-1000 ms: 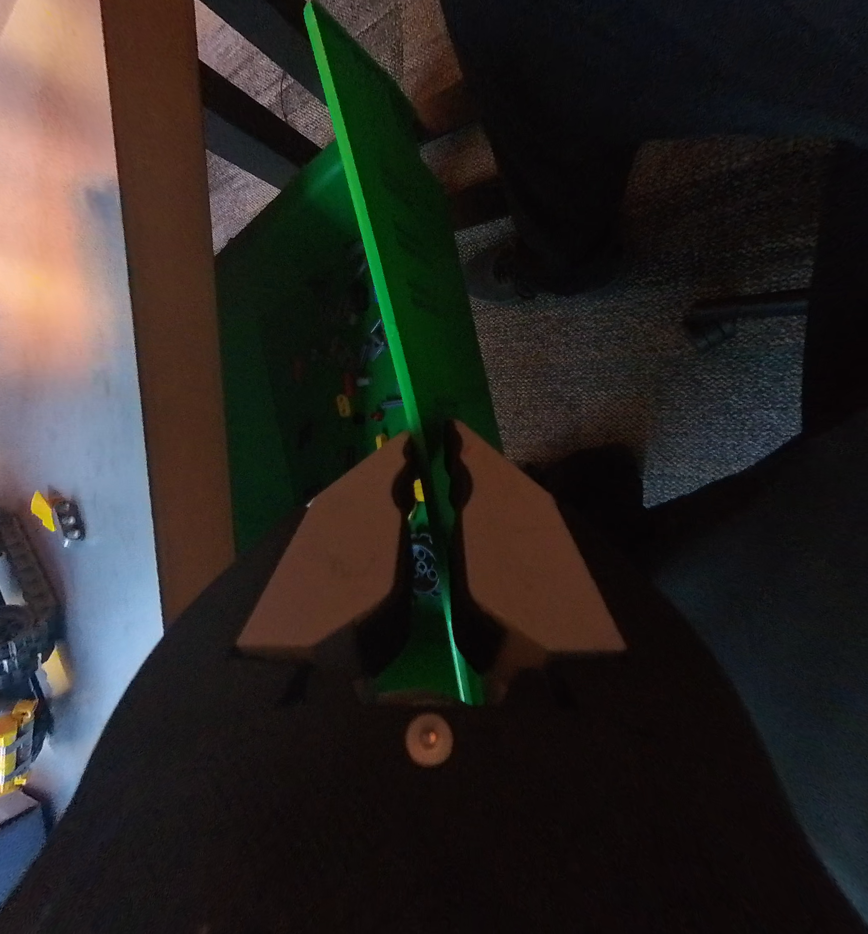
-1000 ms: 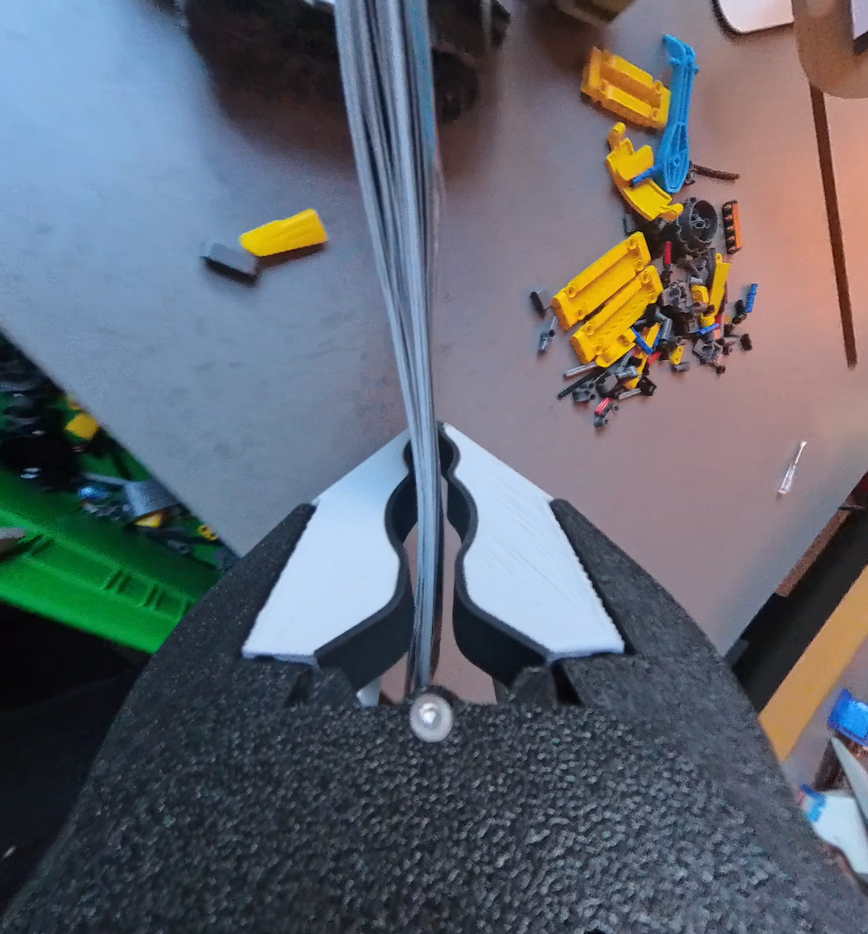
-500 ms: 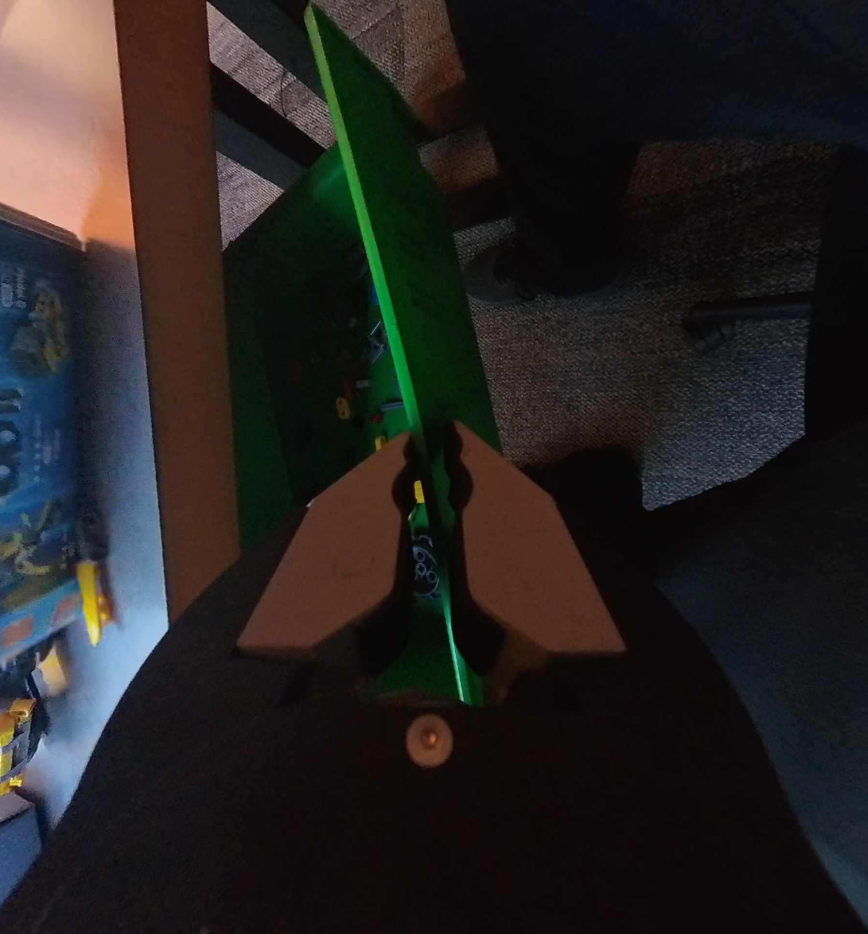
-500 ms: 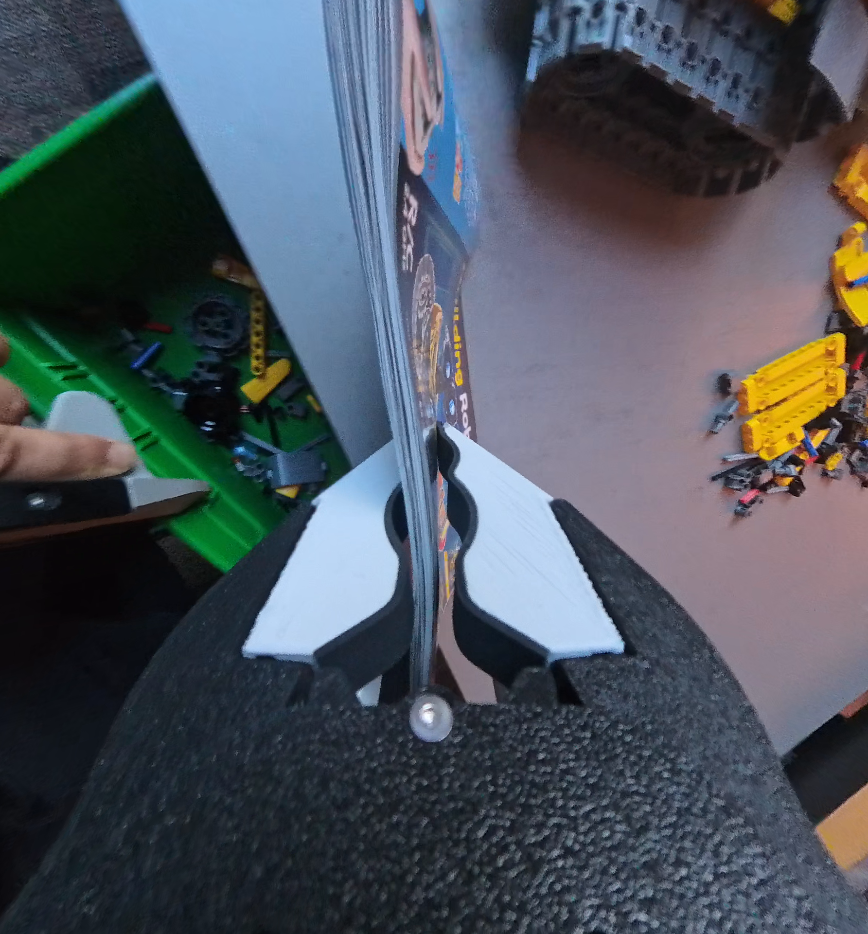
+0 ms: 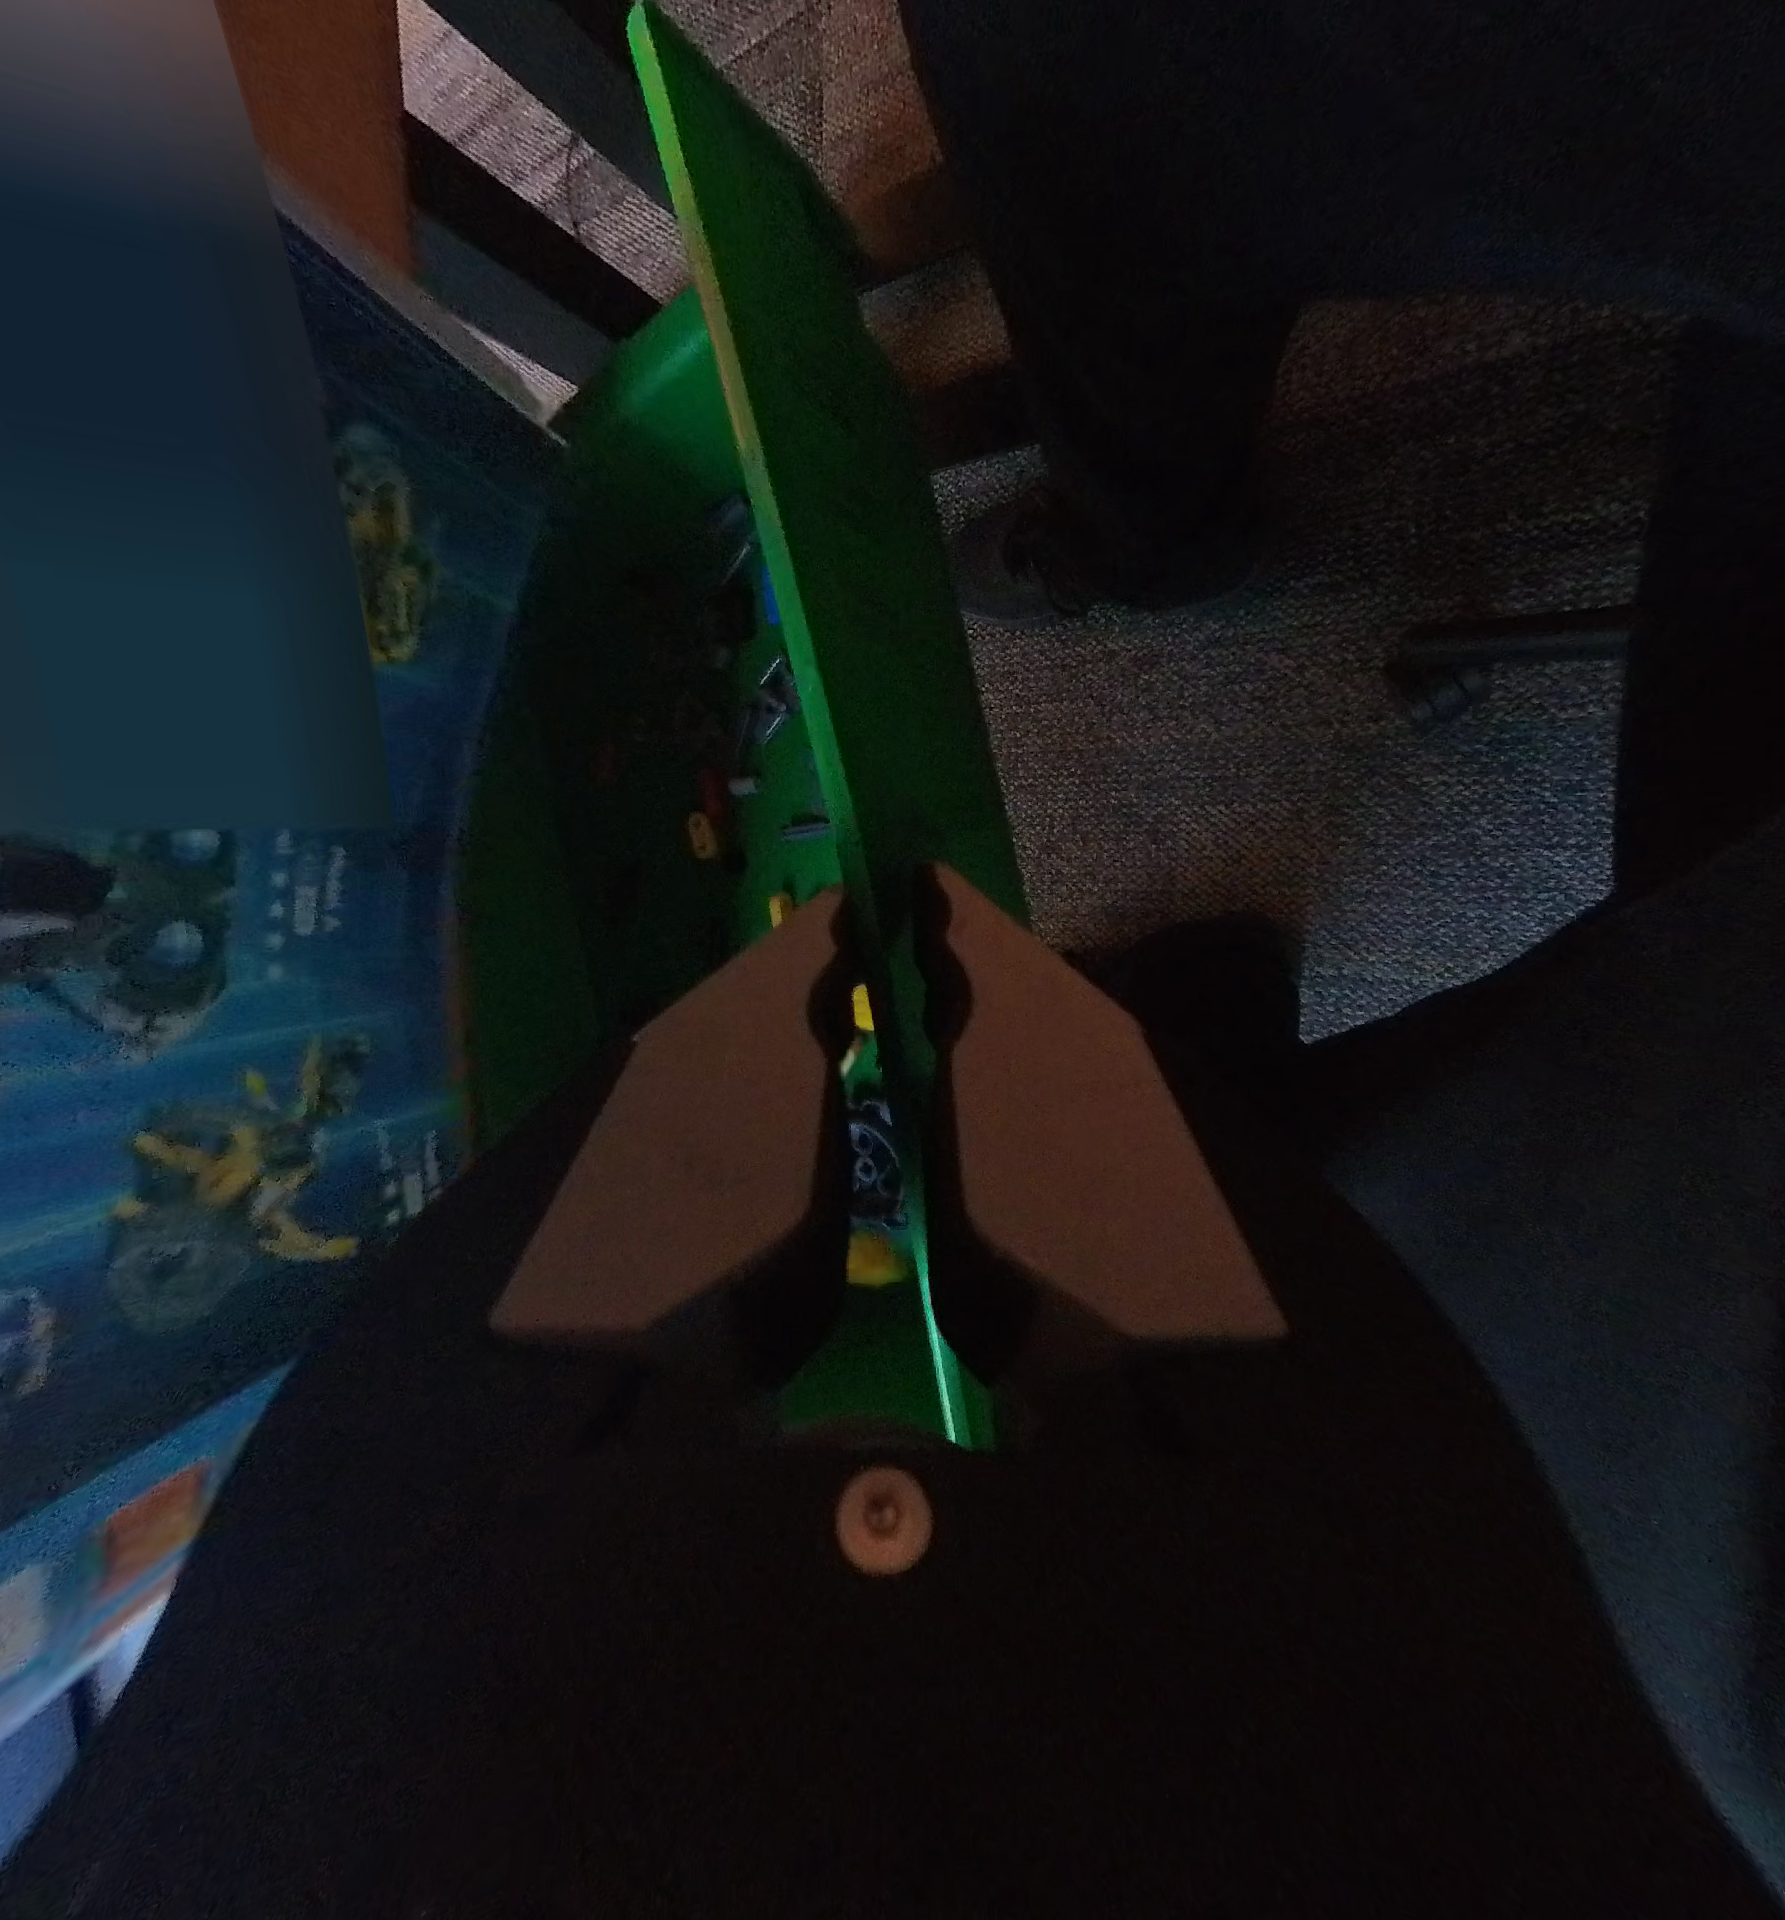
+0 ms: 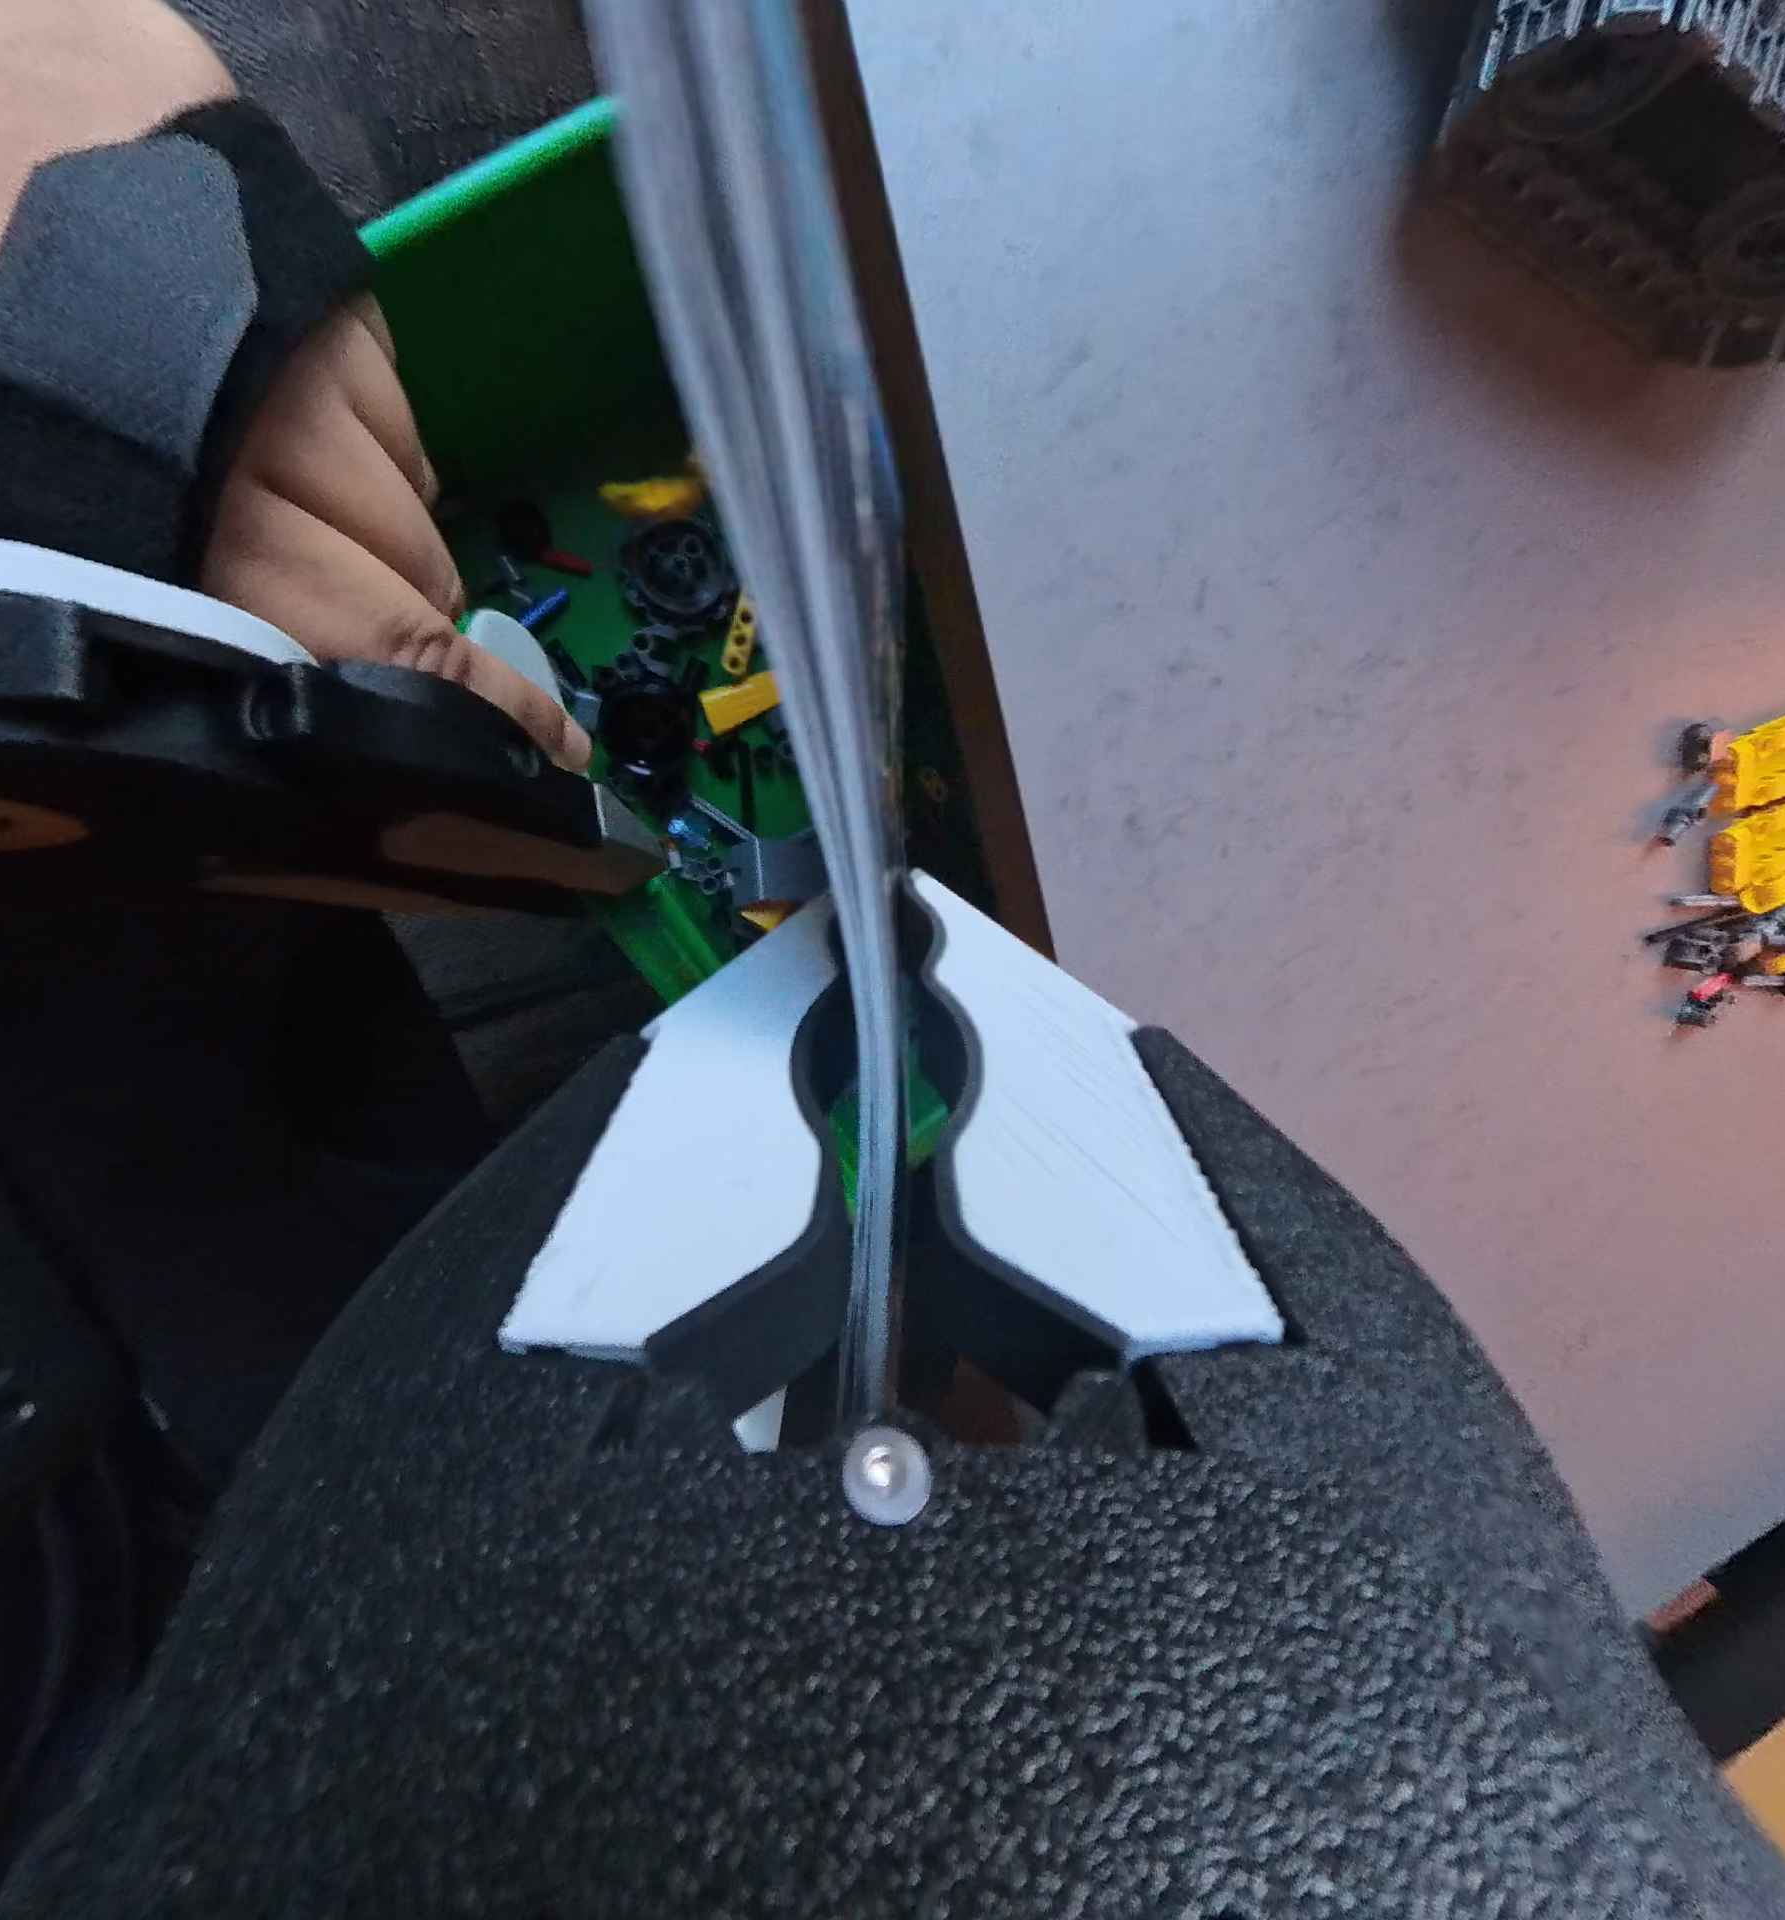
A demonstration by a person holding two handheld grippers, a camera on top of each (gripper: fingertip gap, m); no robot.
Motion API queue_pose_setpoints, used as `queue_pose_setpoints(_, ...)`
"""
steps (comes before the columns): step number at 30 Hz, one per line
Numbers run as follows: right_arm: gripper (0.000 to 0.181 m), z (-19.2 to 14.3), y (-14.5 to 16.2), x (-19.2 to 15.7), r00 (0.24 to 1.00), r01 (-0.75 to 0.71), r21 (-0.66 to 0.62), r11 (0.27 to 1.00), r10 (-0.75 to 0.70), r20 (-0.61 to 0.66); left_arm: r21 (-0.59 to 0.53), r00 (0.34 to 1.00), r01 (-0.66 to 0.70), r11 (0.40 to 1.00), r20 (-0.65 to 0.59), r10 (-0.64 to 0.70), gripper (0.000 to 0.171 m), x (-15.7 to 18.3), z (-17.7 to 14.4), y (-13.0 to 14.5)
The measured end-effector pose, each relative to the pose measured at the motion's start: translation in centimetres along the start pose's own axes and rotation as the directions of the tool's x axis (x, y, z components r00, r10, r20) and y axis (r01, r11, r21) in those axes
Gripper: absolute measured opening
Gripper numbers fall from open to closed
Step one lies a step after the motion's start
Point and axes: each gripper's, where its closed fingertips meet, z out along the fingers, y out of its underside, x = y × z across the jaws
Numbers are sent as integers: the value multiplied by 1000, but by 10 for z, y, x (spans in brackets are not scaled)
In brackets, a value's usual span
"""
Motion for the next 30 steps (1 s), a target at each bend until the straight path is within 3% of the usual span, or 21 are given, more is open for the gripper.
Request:
queue_pose_setpoints(5, 0, -20, 7, 15, 998, -53, 66, 996, 54, -17, 2, 1000, 1, 1000, 12, -1, 7, 1, -3, -1)
queue_pose_setpoints(12, 0, -53, 62, 121, 940, -321, 157, 934, 334, -64, 9, 1000, 24, 1000, 8, -24, 7, 3, -6, -5)
queue_pose_setpoints(15, 0, -51, 92, 144, 916, -376, 157, 913, 392, -86, 23, 999, 32, 999, -15, -32, 7, 8, -15, -6)
queue_pose_setpoints(21, 0, -35, 115, 134, 908, -407, 160, 900, 418, -43, 9, 1000, 10, 1000, -27, -9, 8, 24, -36, -5)
queue_pose_setpoints(30, 0, -51, 111, 115, 915, -390, 208, 897, 403, -22, -31, 998, 45, 999, -51, -47, 10, 50, -81, 7)
